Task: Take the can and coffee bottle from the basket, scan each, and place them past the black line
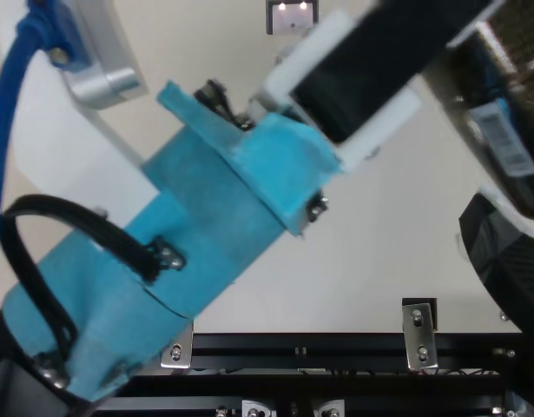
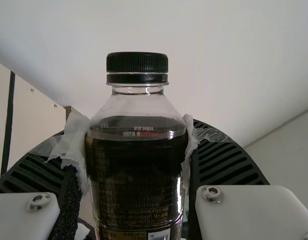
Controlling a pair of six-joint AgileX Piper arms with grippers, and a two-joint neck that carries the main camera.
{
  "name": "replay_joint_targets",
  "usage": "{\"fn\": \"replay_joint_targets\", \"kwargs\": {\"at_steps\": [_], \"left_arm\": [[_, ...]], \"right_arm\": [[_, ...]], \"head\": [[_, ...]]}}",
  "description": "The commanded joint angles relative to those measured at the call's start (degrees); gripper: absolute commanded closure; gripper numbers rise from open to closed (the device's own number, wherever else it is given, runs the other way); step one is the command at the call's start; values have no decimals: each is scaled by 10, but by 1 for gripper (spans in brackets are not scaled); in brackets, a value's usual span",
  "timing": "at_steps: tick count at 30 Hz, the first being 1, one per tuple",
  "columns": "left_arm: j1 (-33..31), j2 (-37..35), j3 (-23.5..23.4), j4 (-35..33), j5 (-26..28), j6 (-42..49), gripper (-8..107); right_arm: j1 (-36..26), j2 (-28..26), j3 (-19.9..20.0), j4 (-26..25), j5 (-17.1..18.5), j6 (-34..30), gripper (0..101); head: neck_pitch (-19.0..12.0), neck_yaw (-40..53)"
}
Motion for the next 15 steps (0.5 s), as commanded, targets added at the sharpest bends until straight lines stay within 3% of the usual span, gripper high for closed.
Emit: {"fn": "replay_joint_targets", "kwargs": {"at_steps": [1,15], "left_arm": [[-10,6,-6,-1,-1,-3,89],[-41,20,-24,-1,-4,-9,89]], "right_arm": [[0,0,0,0,0,0,0],[0,0,0,0,0,0,0]], "head": [[0,-9],[0,-9]]}}
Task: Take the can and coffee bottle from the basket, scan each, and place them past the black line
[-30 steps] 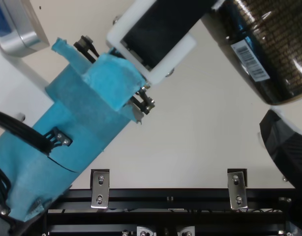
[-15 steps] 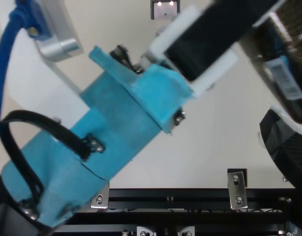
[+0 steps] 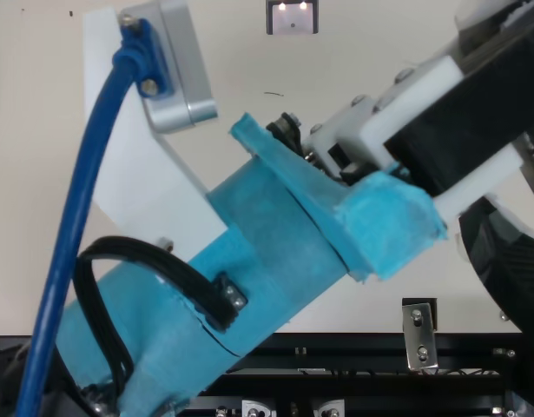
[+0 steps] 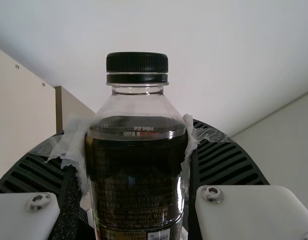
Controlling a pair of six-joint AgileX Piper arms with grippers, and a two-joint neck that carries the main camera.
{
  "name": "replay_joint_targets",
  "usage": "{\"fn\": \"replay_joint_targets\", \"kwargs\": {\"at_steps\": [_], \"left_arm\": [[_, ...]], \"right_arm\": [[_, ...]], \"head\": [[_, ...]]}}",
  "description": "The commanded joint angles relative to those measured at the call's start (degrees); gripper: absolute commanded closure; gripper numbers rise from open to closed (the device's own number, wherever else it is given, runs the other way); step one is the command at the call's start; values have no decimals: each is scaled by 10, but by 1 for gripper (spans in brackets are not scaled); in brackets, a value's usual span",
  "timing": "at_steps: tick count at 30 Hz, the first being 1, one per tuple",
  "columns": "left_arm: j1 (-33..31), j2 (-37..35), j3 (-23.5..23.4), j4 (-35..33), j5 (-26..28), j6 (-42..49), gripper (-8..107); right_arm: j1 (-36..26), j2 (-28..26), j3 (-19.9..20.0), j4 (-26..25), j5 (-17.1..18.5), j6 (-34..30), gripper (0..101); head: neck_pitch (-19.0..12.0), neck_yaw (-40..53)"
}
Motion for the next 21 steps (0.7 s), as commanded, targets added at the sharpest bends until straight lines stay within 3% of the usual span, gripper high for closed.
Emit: {"fn": "replay_joint_targets", "kwargs": {"at_steps": [1,21], "left_arm": [[0,0,0,0,0,0,89],[7,0,4,2,-10,9,89]], "right_arm": [[0,0,0,0,0,0,0],[0,0,0,0,0,0,0]], "head": [[0,-9],[0,-9]]}}
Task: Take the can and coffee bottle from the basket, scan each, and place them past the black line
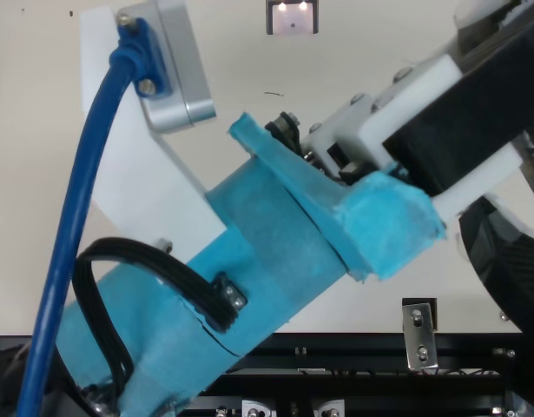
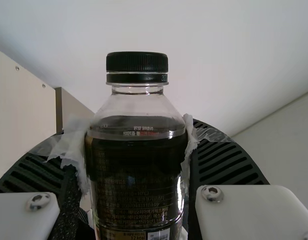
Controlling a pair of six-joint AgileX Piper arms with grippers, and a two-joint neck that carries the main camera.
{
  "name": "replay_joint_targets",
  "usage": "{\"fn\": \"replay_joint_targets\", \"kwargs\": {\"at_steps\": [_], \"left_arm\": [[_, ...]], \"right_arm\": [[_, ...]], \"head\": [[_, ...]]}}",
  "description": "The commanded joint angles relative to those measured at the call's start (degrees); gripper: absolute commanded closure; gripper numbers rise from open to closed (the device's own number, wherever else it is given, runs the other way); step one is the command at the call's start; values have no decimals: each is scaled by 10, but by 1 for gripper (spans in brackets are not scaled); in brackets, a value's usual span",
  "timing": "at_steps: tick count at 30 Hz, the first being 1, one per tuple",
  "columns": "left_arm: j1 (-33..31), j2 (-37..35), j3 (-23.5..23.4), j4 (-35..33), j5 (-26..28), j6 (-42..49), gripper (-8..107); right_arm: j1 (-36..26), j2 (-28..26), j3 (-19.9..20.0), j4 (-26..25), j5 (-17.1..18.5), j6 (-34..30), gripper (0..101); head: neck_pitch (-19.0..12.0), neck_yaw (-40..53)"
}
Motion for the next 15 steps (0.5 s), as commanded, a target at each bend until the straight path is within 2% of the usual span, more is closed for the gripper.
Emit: {"fn": "replay_joint_targets", "kwargs": {"at_steps": [1,8,15], "left_arm": [[9,-1,6,5,-10,9,89],[69,-19,37,12,-26,42,89],[142,-38,63,0,2,58,89]], "right_arm": [[0,0,0,0,0,0,0],[0,0,0,0,0,0,0],[0,0,0,0,0,0,0]], "head": [[0,-9],[0,-9],[0,-9]]}}
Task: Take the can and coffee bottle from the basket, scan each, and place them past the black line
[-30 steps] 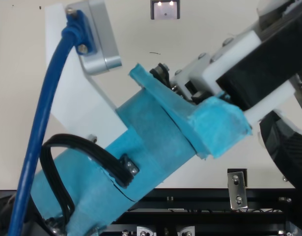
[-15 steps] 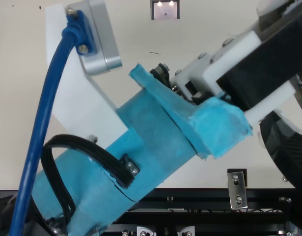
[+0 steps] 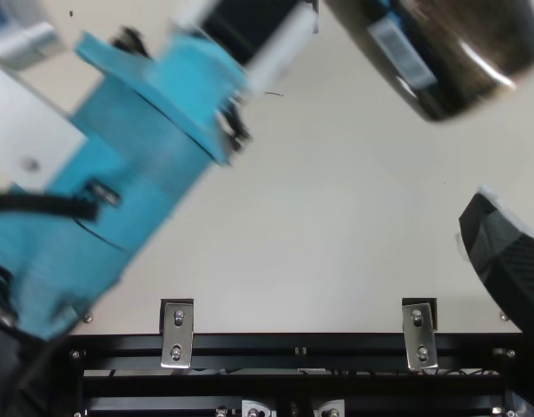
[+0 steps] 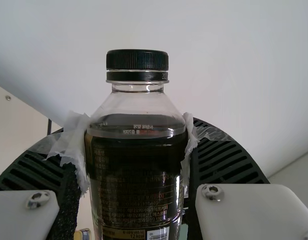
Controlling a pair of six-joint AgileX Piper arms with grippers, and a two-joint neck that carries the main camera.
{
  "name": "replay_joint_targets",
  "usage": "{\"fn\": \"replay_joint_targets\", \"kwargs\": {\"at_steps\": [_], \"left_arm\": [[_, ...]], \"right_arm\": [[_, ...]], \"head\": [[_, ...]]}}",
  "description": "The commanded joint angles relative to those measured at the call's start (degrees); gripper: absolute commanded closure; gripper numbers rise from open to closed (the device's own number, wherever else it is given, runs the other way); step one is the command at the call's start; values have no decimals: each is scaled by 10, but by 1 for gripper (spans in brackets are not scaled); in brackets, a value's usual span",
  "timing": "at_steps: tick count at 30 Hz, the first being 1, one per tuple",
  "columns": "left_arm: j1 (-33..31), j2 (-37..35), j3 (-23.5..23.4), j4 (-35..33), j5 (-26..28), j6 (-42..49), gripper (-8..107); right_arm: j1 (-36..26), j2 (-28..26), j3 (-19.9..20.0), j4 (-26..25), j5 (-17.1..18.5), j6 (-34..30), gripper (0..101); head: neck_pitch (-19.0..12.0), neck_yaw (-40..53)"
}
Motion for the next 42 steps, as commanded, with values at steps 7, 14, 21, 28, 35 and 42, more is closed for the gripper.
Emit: {"fn": "replay_joint_targets", "kwargs": {"at_steps": [7,14,21,28,35,42], "left_arm": [[80,-20,35,-20,37,-17,89],[101,-27,48,-27,52,-29,89],[101,-27,48,-27,53,-29,89],[101,-27,48,-27,53,-29,89],[101,-27,48,-27,53,-29,89],[101,-27,48,-27,53,-29,89]], "right_arm": [[0,0,0,0,0,0,0],[0,0,0,0,0,0,0],[0,0,0,0,0,0,0],[5,0,-1,-4,-2,5,0],[4,8,6,27,-45,41,0],[5,11,26,105,-150,141,0]], "head": [[-3,-9],[-3,-9],[-3,-9],[-3,-9],[-3,-9],[-3,-9]]}}
